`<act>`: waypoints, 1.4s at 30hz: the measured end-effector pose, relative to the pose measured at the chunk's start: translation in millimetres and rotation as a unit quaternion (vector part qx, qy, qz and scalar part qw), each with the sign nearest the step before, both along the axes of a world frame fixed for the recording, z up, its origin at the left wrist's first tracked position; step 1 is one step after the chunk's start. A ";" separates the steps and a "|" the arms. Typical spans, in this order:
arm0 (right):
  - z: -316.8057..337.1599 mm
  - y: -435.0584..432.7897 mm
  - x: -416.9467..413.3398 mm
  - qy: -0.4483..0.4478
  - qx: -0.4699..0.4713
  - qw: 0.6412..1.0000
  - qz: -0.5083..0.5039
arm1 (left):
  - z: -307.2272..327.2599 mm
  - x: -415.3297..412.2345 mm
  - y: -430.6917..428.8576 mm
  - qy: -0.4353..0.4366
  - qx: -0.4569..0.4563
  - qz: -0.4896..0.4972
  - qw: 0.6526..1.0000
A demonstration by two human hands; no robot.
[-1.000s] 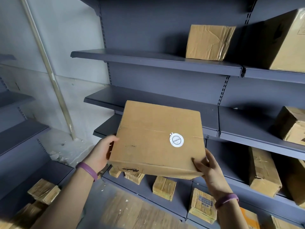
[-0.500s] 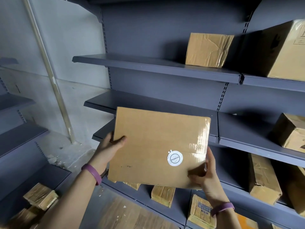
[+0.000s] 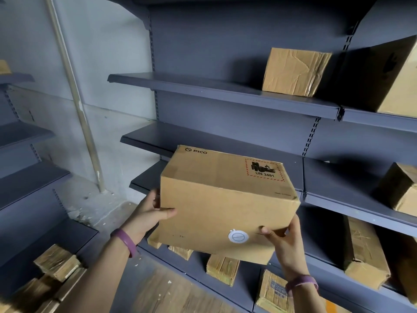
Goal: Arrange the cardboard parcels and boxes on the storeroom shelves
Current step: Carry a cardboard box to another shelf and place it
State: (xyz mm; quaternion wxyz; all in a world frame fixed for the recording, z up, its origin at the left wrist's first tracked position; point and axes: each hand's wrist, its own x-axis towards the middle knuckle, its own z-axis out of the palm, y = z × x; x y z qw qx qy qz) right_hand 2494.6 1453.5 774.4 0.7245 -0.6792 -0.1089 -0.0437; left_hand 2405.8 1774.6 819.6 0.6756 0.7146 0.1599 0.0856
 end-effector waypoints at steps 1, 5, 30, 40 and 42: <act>-0.9 0.7 0.5 -0.003 0.002 1.000 -0.003 | 2.3 -1.1 -0.7 -0.003 -0.001 -0.005 1.000; -6.5 0.8 7.4 -0.006 -0.010 1.000 -0.014 | 12.0 -6.5 -7.0 0.024 -0.054 -0.065 0.996; -11.0 14.3 20.5 0.298 0.310 0.902 0.039 | -10.8 -1.2 -16.1 -0.134 -0.322 0.088 0.933; -1.6 21.6 16.3 0.291 0.451 0.822 0.191 | -4.9 1.8 -12.0 -0.141 -0.373 0.089 0.913; -0.4 23.6 16.3 0.284 0.463 0.818 0.192 | -3.4 4.9 -11.9 -0.139 -0.385 0.091 0.908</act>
